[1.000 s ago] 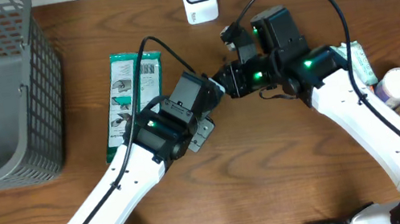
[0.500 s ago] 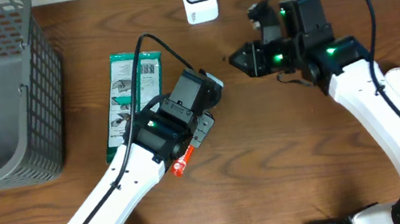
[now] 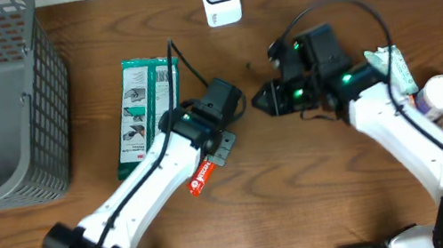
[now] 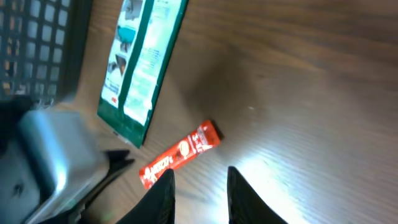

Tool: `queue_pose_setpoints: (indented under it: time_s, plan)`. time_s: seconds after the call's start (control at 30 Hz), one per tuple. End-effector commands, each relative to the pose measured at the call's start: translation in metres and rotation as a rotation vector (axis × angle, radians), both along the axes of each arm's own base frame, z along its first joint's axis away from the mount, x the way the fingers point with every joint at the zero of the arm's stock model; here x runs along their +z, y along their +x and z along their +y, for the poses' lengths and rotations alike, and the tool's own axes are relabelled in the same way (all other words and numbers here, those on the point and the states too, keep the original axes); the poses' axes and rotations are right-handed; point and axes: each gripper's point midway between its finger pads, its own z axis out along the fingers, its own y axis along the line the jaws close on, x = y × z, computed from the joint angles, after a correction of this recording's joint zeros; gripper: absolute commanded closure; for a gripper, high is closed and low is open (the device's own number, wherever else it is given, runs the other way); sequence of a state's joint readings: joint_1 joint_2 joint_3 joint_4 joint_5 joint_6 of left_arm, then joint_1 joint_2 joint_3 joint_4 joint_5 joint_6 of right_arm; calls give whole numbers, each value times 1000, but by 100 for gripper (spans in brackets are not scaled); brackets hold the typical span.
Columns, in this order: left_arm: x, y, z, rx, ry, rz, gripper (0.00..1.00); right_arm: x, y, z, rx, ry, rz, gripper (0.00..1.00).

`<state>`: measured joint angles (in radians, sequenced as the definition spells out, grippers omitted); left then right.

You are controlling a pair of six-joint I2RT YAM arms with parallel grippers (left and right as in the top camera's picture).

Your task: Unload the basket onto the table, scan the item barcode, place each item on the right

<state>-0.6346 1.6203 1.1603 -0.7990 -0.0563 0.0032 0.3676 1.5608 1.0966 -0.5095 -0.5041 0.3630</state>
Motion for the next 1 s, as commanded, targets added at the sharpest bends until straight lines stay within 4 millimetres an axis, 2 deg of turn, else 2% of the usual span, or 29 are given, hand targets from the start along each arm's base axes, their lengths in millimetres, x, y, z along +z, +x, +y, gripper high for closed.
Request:
queue_pose_setpoints:
  time_s: [0.0,0.07,0.1,0.17,0.23,0.3,0.43,0.5,0.63,0.77,0.93,0.97]
  plan:
    - [-9,-9,7,74,-84,125,93,-17,-15,14,-9,18,39,74]
    - [-10,-13,18,117,-117,185,92,-26,-17,17,-33,5,43,71]
    - [-10,-15,24,133,-121,211,88,-30,-18,16,-44,-10,42,70]
    - [-11,-23,35,110,-120,263,68,-36,-18,12,-58,-39,37,64]
    - [-11,-28,31,79,-161,297,46,-41,-15,3,-84,-79,31,60]
    - [-13,-30,20,20,-211,303,37,-42,-9,-7,-114,-91,28,59]
    - [-31,-32,8,-68,-221,256,31,-26,2,-18,-132,5,53,58]
    - [-42,-37,5,-87,-216,253,31,-18,9,-33,-155,10,50,56]
    - [-63,-41,19,-93,-112,226,31,-7,21,-67,-192,-25,38,55]
    - [-75,-45,24,-94,-94,210,32,-6,26,-85,-213,-41,31,55]
    - [-92,-50,25,-89,-108,192,31,-7,29,-95,-207,-65,8,55]
    - [-92,-50,25,-90,-108,192,34,-7,29,-96,-205,-68,4,55]
